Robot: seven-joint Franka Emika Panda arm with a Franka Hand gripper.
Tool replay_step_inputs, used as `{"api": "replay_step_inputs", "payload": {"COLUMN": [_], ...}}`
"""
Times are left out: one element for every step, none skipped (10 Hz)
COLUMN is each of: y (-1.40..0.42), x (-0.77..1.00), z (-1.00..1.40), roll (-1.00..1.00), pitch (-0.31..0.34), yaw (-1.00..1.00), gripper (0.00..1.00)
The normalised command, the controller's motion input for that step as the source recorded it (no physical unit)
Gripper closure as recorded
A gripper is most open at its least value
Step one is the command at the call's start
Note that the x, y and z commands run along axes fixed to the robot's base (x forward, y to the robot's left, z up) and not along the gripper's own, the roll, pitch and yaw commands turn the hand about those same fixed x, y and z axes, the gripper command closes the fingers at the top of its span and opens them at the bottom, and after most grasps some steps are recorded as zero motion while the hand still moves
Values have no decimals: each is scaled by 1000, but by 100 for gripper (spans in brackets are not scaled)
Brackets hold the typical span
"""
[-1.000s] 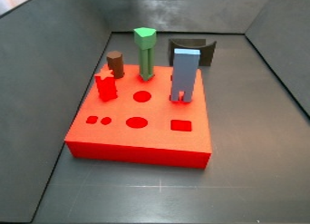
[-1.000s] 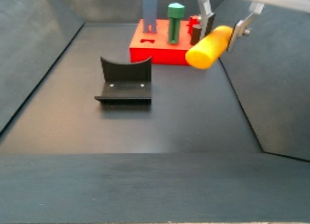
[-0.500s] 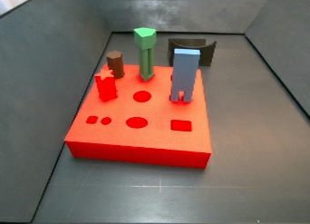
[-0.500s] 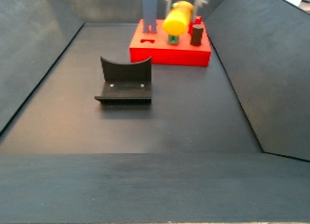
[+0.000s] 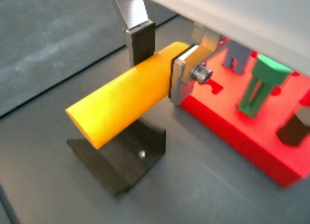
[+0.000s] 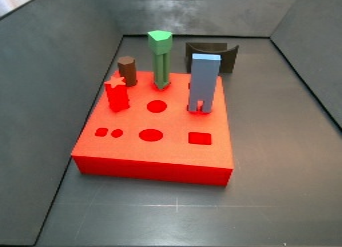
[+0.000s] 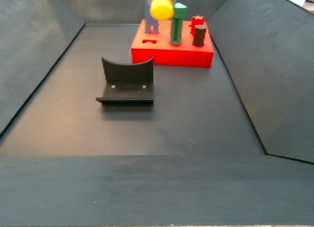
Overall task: Pick up the oval object. Move up. Place the oval object on the fixture. Regrasp the oval object. Move to above the board. Insert the oval object.
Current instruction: Place the oval object on the fixture.
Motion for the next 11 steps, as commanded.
{"api": "replay_step_inputs", "payload": {"y": [-254,-209,-166,-120,431,440,318,175,80,74,63], "x": [1000,1000,1000,1000,683,622,548,464,334,280,181], "z": [50,41,38,27,-397,-391,-247,-138,-42,-25,-36], "roll": [84,84,83,81,-1000,-1000,-1000,-1000,-1000,-1000,-1000], "pitch": [131,135,141,143,50,52,41,45,72,84,98], "yaw": [94,65,51,42,-28,-29,-52,-55,-61,-65,-76], "gripper": [100,100,100,100,100,100,100,100,100,100,100]}}
